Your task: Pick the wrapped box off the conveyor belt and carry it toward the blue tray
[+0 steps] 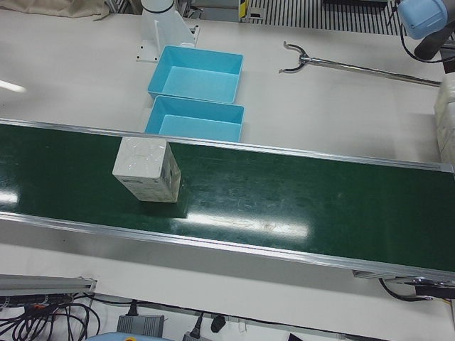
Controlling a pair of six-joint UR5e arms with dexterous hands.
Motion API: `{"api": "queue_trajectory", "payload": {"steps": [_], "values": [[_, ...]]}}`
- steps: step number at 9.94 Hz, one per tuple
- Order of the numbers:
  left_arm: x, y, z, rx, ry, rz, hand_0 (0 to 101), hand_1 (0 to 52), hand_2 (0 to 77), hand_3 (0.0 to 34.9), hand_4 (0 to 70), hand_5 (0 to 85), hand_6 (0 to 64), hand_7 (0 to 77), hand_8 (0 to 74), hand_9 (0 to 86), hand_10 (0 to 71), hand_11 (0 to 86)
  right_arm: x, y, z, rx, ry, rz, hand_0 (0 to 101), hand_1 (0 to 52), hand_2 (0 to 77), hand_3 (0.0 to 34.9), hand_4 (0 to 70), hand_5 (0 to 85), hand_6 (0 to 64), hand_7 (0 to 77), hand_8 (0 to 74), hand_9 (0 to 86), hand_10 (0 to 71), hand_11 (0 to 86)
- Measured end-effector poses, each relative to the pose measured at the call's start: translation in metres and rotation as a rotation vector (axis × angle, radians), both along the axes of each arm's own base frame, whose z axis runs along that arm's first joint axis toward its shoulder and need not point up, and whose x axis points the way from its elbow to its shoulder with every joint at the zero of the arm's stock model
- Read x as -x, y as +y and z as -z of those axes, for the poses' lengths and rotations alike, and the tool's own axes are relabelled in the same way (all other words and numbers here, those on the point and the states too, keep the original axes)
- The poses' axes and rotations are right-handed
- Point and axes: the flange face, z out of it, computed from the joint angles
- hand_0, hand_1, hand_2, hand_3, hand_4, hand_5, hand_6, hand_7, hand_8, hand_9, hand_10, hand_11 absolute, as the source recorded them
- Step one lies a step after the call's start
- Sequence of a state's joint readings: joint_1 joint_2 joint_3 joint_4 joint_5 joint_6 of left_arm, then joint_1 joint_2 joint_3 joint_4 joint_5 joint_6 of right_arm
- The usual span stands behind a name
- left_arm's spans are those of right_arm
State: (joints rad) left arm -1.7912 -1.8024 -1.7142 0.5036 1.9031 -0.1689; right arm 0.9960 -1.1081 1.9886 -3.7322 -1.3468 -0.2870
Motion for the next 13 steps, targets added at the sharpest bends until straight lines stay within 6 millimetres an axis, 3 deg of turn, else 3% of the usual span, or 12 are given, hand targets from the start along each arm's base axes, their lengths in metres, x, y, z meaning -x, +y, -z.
{"api": "queue_trajectory", "payload": {"steps": [13], "values": [[0.0000,0.0000,0.0000,0.000,0.000,0.000,0,0.0,1.1,0.0,0.0,1.1,0.0,0.5,0.0,0.0,0.5,0.0,0.0053,-0.0048,0.0040,-0.001,0.009,-0.003,45,11.5,10.4,0.0,3.8,2.7,0.0,0.0,1.1,1.6,0.0,1.6]]}}
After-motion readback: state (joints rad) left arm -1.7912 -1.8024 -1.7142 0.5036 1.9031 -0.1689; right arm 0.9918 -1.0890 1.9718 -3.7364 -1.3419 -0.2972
